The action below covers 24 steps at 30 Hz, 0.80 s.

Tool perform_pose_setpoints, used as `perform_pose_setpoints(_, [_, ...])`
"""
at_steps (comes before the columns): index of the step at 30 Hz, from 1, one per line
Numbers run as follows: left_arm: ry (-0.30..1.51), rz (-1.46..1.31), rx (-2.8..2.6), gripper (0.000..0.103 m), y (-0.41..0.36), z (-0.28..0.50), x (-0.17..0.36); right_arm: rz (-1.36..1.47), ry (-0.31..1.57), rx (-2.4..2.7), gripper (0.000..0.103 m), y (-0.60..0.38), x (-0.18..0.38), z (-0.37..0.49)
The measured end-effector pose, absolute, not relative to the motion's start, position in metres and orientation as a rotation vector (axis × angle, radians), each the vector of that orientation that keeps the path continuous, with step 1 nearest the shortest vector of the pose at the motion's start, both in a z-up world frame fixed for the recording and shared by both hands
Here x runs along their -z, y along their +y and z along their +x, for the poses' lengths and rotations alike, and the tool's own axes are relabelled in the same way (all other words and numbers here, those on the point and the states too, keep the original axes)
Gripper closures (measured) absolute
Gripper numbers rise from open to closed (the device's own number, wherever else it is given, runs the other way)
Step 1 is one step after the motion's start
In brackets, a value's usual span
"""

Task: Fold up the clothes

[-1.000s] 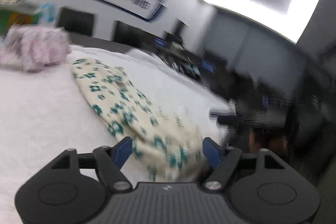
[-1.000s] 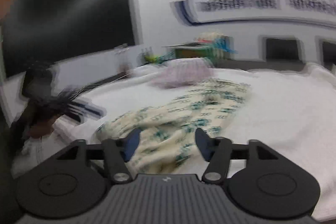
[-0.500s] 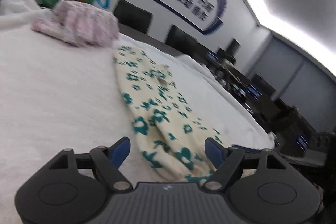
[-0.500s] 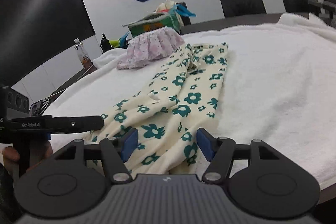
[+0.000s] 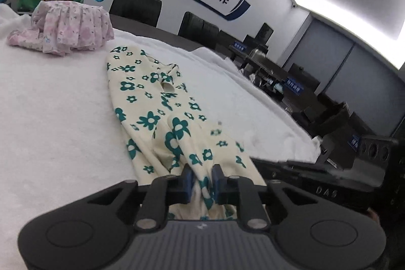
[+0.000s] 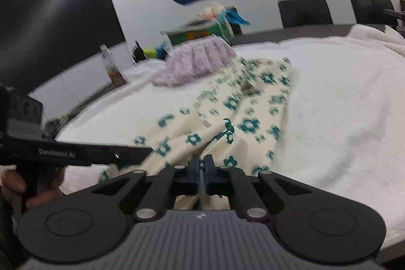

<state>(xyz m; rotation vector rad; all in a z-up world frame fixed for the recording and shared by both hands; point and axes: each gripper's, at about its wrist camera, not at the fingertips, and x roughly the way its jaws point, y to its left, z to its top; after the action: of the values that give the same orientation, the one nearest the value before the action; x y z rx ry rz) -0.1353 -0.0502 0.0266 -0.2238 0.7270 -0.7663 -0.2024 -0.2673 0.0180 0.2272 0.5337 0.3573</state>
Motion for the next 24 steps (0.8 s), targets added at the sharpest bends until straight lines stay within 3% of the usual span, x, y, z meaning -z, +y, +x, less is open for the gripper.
perform_pose_setpoints(7, [0.725,-0.226,0.730,0.084,-0.051,-0.139,-0.008,0.189,0.622,-0.346,0.094,-0.267,0.003,-0.183])
perform_pose_setpoints(9, [0.713,-0.208,0.735,0.083,-0.050,-0.141,-0.010,0.183,0.573,-0.340,0.083,-0.271,-0.005,-0.189])
perform_pose_setpoints(11, [0.703,-0.190,0.730,0.081,-0.051,-0.144,-0.011,0.190,0.520,-0.331,0.082,-0.277,-0.015,-0.194])
perform_pose_setpoints(16, [0.664,-0.166,0.729,0.067,-0.040,-0.159,-0.015,0.215,0.476,-0.423,0.082,-0.269,-0.024,-0.192])
perform_pose_setpoints(18, [0.645,-0.158,0.734,0.051,-0.035,-0.165,-0.016,0.171,0.503,-0.432,0.082,-0.259,-0.023,-0.185])
perform_pose_setpoints(24, [0.656,-0.254,0.774,0.050,0.009,-0.170,-0.010,0.088,0.487,-0.498,0.071,-0.239,-0.065,-0.145])
